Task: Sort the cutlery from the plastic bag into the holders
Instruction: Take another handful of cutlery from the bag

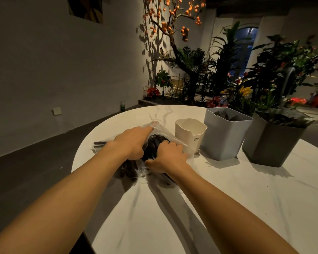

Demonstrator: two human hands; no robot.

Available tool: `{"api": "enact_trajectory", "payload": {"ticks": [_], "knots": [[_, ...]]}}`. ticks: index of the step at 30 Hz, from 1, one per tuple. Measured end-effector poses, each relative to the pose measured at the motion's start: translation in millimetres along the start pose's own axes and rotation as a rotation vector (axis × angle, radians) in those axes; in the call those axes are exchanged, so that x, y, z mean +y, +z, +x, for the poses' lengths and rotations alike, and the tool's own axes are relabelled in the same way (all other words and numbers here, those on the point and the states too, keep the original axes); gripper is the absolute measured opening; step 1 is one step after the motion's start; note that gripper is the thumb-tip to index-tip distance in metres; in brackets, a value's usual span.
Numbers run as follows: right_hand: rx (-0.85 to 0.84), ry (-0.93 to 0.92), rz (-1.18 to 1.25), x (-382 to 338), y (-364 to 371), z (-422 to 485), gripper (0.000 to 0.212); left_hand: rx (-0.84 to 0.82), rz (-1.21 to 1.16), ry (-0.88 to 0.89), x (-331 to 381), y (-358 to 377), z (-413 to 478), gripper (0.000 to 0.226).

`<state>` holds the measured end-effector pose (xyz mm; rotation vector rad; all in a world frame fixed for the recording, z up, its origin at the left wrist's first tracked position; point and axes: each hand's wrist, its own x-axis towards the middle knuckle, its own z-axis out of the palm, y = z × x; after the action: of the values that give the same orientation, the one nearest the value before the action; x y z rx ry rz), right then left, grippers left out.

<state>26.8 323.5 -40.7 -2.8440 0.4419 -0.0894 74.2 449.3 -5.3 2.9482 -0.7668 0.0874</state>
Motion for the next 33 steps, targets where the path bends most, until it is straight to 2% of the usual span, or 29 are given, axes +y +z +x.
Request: {"api": "enact_trajectory", "payload": {"ticks": [9, 15, 21, 26, 30, 33], "knots": [[-0.068, -0.001, 0.007, 0, -2, 6, 0.053, -0.018, -0.050, -0.006, -2, 4, 3, 0.096], [-0.089, 0.031, -0.017, -1, -3, 6, 0.065, -0.011, -0.088, -0.016, -2, 4, 3, 0.089], [-0.007, -0.141, -0.176, -1, -4, 2, 0.058, -0.020, -0.068, -0.004, -1, -3, -1, 0.084], [0.036, -0.243, -0.260, 2, -16, -9, 0.033, -0.028, -0.037, 0.004, 0, -11, -5, 0.080], [-0.022, -0.278, -0.288, 5, -35, -20, 0.005, -0.033, -0.050, 0.009, 4, -21, -9, 0.080], [-0.075, -0.267, -0.266, 6, -44, -25, 0.004, -0.037, -0.060, 0.012, 10, -29, -12, 0.077]]}}
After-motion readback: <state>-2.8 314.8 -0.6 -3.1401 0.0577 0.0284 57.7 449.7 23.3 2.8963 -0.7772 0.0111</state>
